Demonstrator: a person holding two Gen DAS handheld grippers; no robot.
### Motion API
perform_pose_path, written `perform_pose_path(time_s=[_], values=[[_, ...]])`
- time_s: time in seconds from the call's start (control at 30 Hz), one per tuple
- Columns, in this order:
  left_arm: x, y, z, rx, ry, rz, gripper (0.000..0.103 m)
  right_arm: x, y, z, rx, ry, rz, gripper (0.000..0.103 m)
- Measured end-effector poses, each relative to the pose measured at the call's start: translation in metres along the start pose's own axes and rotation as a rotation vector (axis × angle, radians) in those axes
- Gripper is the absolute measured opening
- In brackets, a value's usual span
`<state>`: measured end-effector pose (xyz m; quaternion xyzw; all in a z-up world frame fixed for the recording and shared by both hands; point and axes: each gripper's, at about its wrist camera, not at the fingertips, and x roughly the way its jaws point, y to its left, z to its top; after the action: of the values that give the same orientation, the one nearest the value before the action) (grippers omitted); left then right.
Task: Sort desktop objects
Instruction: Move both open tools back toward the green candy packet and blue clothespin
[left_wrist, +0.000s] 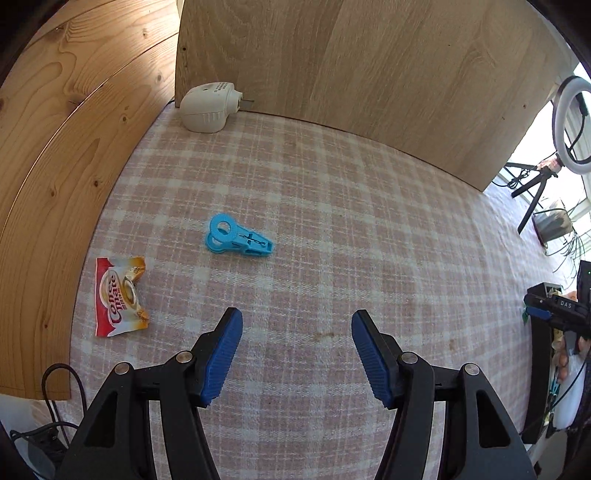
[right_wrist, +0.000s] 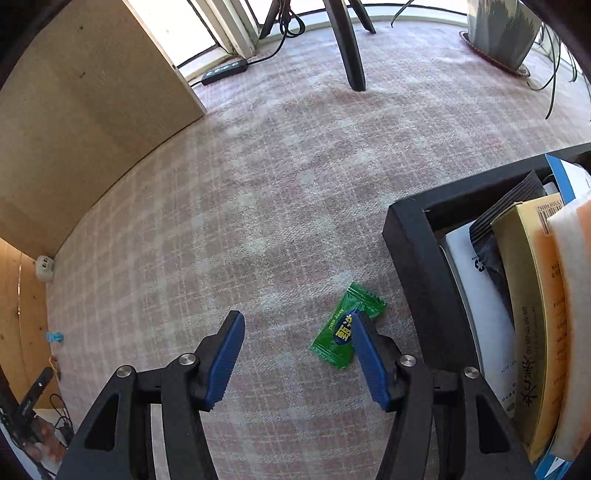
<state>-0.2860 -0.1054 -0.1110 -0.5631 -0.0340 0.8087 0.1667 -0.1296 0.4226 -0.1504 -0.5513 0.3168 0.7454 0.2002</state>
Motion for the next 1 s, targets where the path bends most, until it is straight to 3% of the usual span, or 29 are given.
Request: perform_pose_path(time_s=[0.07,0.2,0.47,0.6,0.8,1.0], values=[[0.002,0.004,0.001,-0.014,0.003,0.001,0.065,0.004,0.006,0.000,-0.020,0.012,0.012,0.054],[0.004,0.008,0.002,-0.028,0.010,0.010,0.065,0.012,0.012,-0.003,-0.038,0.048,0.031,0.043],[0.006,0.004,0.004,-0.016,0.004,-0.003,0.065,-0.015,-0.022,-0.024,0.138,0.002,0.047,0.048],[0.011,-0.002,0.004,-0.006,0.008,-0.015,0.065,-0.009,-0.025,-0.026,0.145,-0.010,0.004,0.048],[0.010,-0.005,0.002,0.014,0.012,-0.019,0.065,-0.001,-0.017,-0.014,0.139,-0.007,0.015,0.048],[0.008,0.006,0.002,-0.031,0.006,-0.037,0.065,0.004,-0.012,-0.003,0.146,-0.010,-0.005,0.049]])
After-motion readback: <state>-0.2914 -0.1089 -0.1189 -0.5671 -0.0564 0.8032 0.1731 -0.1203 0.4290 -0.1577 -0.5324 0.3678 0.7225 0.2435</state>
